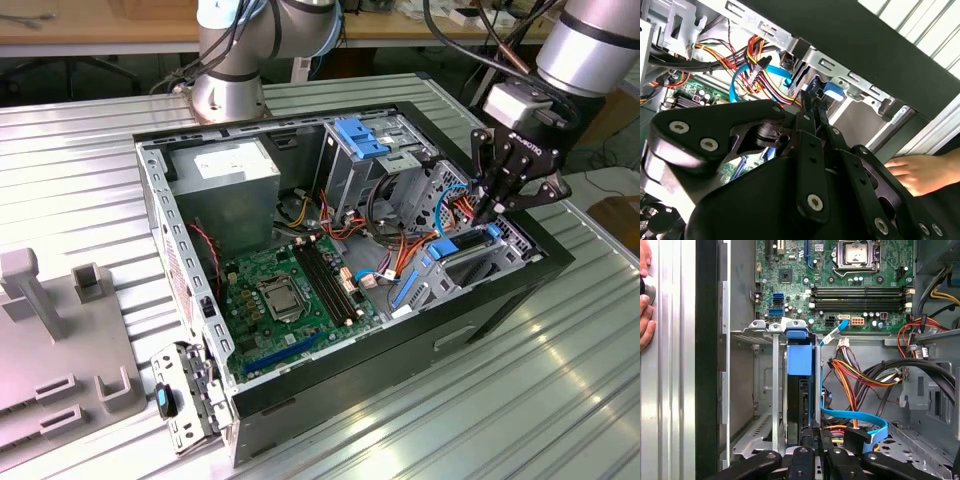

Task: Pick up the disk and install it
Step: 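Insert the first disk wire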

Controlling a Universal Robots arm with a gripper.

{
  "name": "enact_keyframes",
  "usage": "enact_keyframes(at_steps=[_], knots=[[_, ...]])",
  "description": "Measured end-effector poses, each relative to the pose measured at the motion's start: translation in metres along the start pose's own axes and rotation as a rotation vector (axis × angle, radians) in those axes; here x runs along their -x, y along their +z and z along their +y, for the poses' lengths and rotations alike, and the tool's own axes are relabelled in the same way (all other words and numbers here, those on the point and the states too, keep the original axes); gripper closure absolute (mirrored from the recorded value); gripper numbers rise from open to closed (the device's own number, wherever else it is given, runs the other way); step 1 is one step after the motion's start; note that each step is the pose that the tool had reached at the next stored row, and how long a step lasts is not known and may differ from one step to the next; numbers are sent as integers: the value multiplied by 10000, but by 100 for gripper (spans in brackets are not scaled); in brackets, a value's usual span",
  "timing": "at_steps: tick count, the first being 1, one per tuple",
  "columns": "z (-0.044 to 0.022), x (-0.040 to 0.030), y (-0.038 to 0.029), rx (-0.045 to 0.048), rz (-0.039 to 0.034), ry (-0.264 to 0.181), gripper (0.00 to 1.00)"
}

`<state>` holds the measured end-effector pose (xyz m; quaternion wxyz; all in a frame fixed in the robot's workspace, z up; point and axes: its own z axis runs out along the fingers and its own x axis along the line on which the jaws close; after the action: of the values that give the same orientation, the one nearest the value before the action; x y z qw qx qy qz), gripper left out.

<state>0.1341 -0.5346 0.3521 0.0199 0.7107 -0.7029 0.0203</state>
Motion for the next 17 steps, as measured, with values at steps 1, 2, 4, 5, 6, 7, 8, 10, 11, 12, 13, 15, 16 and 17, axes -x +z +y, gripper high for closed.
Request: enact_keyframes(at_steps=[1,2,4,5,6,7,8,10,11,12,13,15,16,17], knots=[[17,-1,7,-19,-40,1,84],[35,-7,19,-63,-99,4,84],[46,-20,21,-252,-148,13,84],[60,-24,21,-362,-196,19,84],[71,-28,23,-379,-235,22,84],[79,-31,22,-380,-263,22,84],[81,-34,22,-380,-276,22,84],[90,-37,23,-380,-285,22,84],[90,-37,23,-380,-286,22,84],[91,-37,23,-380,-285,22,84],[92,-37,23,-380,-285,22,84],[92,-37,23,-380,-285,23,84],[92,-37,23,-380,-285,22,84],[93,-37,23,-380,-285,22,84]])
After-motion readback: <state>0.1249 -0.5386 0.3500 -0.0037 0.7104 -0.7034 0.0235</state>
